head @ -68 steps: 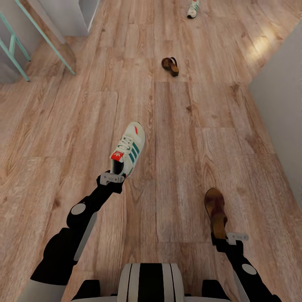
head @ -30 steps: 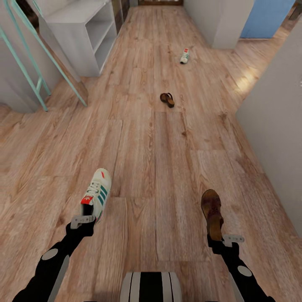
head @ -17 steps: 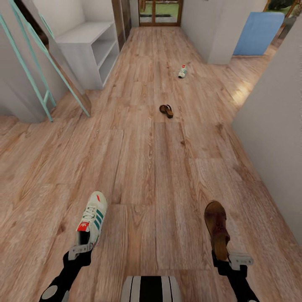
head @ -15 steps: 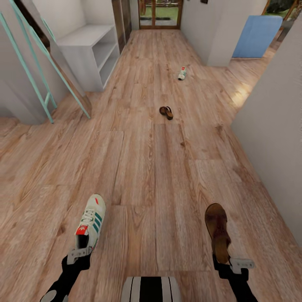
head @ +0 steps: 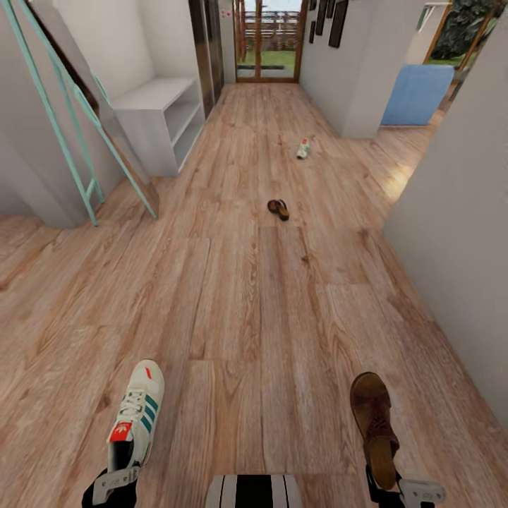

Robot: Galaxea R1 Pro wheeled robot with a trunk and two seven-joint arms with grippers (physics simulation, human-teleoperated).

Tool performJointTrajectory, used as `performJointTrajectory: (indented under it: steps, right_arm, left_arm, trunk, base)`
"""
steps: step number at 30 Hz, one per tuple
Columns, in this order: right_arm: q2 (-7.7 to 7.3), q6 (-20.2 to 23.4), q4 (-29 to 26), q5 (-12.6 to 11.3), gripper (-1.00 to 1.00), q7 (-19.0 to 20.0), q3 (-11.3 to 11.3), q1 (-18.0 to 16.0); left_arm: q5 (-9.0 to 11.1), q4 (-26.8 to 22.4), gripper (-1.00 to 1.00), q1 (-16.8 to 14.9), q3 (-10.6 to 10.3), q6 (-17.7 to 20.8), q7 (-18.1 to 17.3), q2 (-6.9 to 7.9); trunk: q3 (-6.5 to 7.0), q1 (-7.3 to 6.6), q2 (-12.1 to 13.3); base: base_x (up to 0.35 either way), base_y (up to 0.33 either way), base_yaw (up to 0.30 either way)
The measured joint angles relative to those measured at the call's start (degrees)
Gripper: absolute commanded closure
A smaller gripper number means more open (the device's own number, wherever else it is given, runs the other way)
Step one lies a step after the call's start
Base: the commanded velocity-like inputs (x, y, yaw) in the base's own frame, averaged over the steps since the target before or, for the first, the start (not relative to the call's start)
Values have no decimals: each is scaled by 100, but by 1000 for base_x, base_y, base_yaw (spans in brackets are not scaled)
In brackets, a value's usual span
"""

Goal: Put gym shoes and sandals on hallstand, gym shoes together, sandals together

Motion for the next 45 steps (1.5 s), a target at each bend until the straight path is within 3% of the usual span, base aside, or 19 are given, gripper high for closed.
performJointTrajectory:
  steps: [27, 45]
  right_arm:
    - [15, -4, 134, -11, 100, -9, -83, 8]
    - [21, -9, 239, -7, 100, -8, -175, 9]
  left_arm:
    - [-10, 182, 100, 8, -8, -9, -18, -2]
    - [-45, 124, 100, 12, -31, -10, -86, -12]
  trunk:
    - [597, -574, 1044]
    - [722, -531, 967]
  base:
    - [0, 0, 0]
    - [0, 0, 0]
